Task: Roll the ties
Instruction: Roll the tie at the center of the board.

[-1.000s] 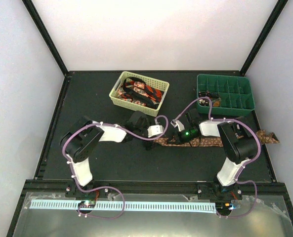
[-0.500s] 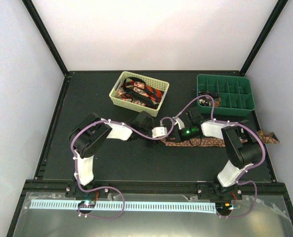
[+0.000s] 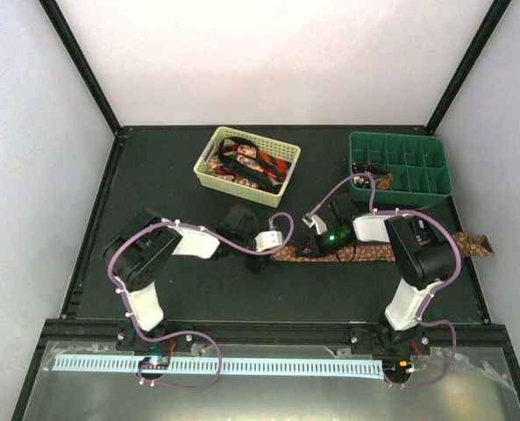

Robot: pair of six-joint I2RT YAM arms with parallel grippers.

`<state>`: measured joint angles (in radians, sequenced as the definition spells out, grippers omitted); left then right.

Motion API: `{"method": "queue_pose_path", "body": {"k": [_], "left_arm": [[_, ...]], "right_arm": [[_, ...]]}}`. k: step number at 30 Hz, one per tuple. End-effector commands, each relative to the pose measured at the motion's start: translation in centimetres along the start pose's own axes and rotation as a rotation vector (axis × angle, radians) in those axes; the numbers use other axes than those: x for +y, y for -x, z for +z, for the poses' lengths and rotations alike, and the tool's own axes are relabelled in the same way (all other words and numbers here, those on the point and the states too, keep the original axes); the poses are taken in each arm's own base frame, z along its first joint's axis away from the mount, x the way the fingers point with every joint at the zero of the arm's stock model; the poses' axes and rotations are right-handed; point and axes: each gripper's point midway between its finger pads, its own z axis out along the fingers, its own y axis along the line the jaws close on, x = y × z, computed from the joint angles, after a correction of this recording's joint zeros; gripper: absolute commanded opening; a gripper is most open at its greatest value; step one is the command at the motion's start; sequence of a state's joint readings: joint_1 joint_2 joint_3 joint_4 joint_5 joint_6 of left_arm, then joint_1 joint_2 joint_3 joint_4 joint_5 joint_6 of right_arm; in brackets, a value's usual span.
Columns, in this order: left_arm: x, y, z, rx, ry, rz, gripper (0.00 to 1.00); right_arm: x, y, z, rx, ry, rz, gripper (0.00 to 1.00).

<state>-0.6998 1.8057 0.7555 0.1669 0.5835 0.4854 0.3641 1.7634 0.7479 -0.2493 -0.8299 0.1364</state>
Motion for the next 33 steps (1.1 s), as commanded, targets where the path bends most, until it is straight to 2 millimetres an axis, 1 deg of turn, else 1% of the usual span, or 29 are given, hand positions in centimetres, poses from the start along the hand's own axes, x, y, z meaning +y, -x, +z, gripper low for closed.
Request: {"method": "queue_pose_path", "body": {"k": [1,3,5,8,10,11,13,16,21,24,27,33], "left_arm": [[0.9,1.3,-1.7,-0.084,0.035,-0.048,0.72],[1.0,1.4,-2.1,-0.095,0.034,-0.066,0.71],[0.7,1.4,-2.3,-0.104,0.027,-0.049,0.70],[0.5,1.4,-2.3,-0.106,0.014,-0.038,0.64],[0.2,1.6,-2.3,-0.115,-0.002,-0.025,0.58],[0.1,1.9,-2.4,-0.128,-0.004,-0.014,0.54],[-0.2,2.5,-2.7,-0.158,-0.010,0.014,0.49],[0.2,3.5,-2.9,-0.180,0.000,0.029,0.46],[1.1,4.7,-2.3,-0.197,-0.010,0.028,0.40],[0.9,5.2,-1.7,-0.200,-0.040,0.027,0.39],[0.7,5.7,-1.1,-0.202,-0.056,0.027,0.40],[0.6,5.5,0.6,-0.173,-0.076,0.015,0.40]], "right_arm": [[-0.5,0.2,0.1,0.001,-0.030,0.003,0.02],[-0.6,0.2,0.1,0.002,-0.034,0.004,0.02],[-0.7,0.1,0.1,0.004,-0.037,0.008,0.02],[-0.9,0.1,0.2,0.010,-0.040,0.017,0.02],[-1.0,0.0,0.3,0.013,-0.043,0.021,0.02],[-1.1,0.0,0.3,0.015,-0.044,0.022,0.02],[-1.1,0.0,0.4,0.018,-0.042,0.026,0.01],[-1.1,0.0,0.4,0.021,-0.040,0.028,0.02],[-1.1,-0.1,0.5,0.022,-0.037,0.027,0.02],[-1.1,-0.1,0.5,0.024,-0.034,0.027,0.02],[-1.0,-0.1,0.5,0.024,-0.032,0.024,0.02],[-0.9,-0.1,0.5,0.025,-0.026,0.023,0.02]]}}
